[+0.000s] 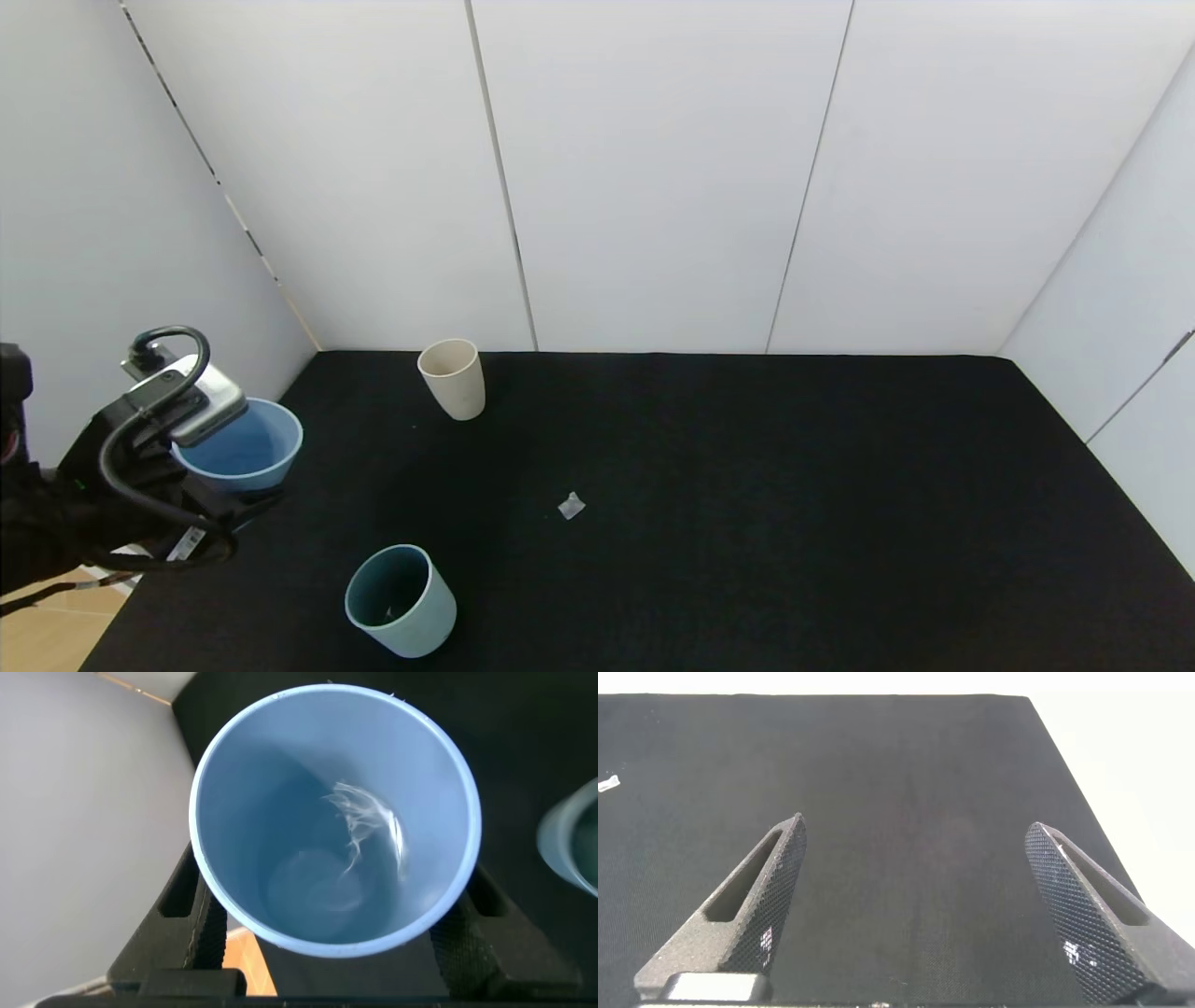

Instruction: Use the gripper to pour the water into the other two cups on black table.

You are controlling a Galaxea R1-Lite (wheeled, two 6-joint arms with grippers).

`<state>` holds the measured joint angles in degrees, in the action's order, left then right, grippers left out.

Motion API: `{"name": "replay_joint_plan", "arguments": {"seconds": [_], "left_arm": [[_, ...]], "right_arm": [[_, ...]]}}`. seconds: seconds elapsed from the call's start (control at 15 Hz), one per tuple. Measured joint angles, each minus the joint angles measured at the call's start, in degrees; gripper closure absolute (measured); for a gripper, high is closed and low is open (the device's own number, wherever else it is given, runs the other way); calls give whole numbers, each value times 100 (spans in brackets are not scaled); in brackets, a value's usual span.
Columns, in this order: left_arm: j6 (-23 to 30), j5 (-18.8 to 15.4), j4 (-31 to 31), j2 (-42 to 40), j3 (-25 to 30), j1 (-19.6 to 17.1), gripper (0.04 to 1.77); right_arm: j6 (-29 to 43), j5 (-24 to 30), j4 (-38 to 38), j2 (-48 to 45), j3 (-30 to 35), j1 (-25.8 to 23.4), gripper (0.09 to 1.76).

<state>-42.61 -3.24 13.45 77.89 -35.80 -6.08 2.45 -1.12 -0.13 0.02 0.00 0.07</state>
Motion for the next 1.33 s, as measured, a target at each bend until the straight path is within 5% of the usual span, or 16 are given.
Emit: {"name": "replay_joint_plan", "arguments": {"seconds": [0.53,0.93,1.33], "left_arm": [[-1207,5,-518,-1537,1392,110,59],[-1924,138,-1020,-1913,1342,457,59],[-2157,738,-970,-1362,1037,1118,59]], "right_arm": [[0,-2,-2,0,0,0,14],[0,0,-2,0,0,0,14],[0,-2,-2,0,0,0,14]]}}
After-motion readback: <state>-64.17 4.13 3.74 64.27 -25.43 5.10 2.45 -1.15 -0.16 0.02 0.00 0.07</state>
